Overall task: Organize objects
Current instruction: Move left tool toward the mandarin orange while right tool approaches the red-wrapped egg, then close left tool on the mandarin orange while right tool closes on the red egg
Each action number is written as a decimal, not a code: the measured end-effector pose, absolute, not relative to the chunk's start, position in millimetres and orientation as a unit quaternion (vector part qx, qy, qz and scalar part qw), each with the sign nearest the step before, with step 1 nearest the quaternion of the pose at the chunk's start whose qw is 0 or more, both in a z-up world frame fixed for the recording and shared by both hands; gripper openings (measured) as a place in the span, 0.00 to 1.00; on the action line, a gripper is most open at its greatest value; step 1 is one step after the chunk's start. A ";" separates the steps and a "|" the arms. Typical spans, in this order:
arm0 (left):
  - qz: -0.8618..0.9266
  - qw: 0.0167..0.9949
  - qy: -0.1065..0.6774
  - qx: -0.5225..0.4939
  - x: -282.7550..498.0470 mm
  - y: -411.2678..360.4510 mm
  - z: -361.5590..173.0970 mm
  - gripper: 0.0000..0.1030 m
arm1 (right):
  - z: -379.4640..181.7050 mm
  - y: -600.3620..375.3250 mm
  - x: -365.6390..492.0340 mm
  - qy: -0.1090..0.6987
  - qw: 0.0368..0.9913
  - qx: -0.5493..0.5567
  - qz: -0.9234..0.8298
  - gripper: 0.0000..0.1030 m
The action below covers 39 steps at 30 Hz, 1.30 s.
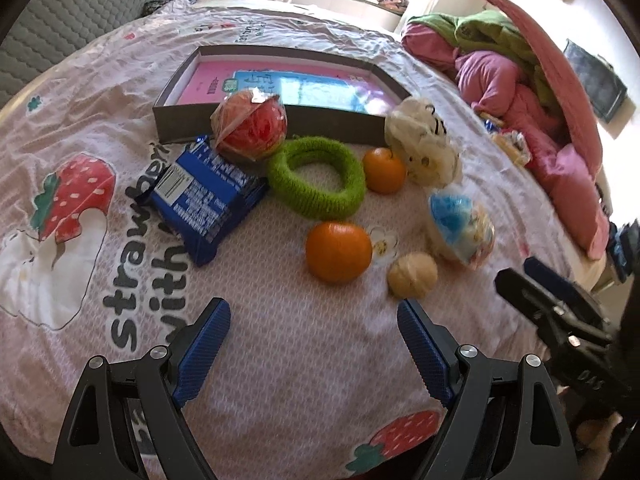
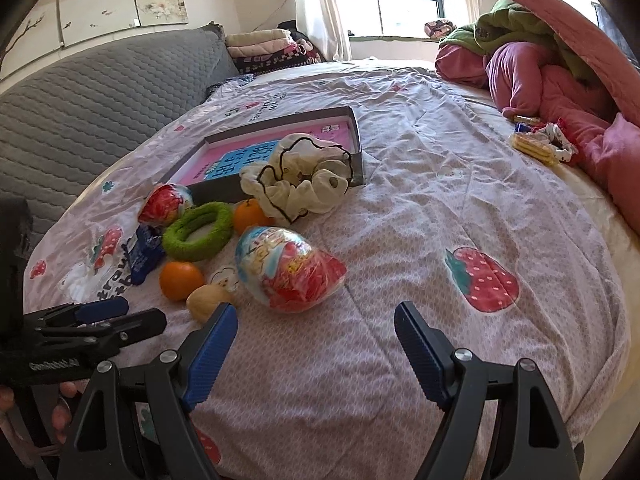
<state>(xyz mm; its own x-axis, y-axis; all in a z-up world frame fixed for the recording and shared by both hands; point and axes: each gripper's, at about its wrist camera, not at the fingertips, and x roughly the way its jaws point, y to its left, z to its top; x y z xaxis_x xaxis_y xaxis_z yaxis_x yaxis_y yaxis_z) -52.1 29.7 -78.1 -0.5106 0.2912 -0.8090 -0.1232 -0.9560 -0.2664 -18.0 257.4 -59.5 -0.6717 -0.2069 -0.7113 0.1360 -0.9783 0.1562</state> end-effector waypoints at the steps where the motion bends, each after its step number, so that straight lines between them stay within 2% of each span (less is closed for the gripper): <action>1: 0.864 0.121 -0.091 -0.480 -54.7 29.8 -77.8 0.84 | -59.5 257.2 -19.8 -0.044 0.094 0.393 -0.914 0.78; 13: 0.855 0.132 -0.107 -0.490 -77.1 36.8 -84.4 0.83 | -63.7 251.7 -42.8 -0.023 0.118 0.397 -0.910 0.78; 18: 0.854 0.130 -0.112 -0.492 -83.7 38.7 -87.0 0.71 | -66.5 240.9 -48.9 -0.003 0.138 0.400 -0.906 0.77; 21: 0.853 0.131 -0.114 -0.493 -86.4 37.9 -88.2 0.69 | -68.9 236.6 -55.0 0.011 0.142 0.401 -0.905 0.68; 29: 0.854 0.128 -0.104 -0.494 -91.7 42.9 -91.6 0.68 | -76.7 228.8 -70.5 0.029 0.168 0.407 -0.898 0.66; 33: 0.854 0.127 -0.103 -0.493 -92.8 44.2 -92.8 0.64 | -81.8 226.8 -75.1 0.017 0.192 0.409 -0.892 0.52; 39: 0.855 0.130 -0.101 -0.492 -93.9 48.1 -93.2 0.55 | -83.8 227.3 -74.3 0.004 0.205 0.399 -0.894 0.49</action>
<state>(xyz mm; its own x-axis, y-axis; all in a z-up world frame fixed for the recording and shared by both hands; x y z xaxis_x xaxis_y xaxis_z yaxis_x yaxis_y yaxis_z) -93.9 48.1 -93.2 -0.4813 0.3222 -0.8152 -0.1235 -0.9456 -0.3008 -74.3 227.3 -83.8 -0.5982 -0.3633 -0.7143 0.3693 -0.9160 0.1567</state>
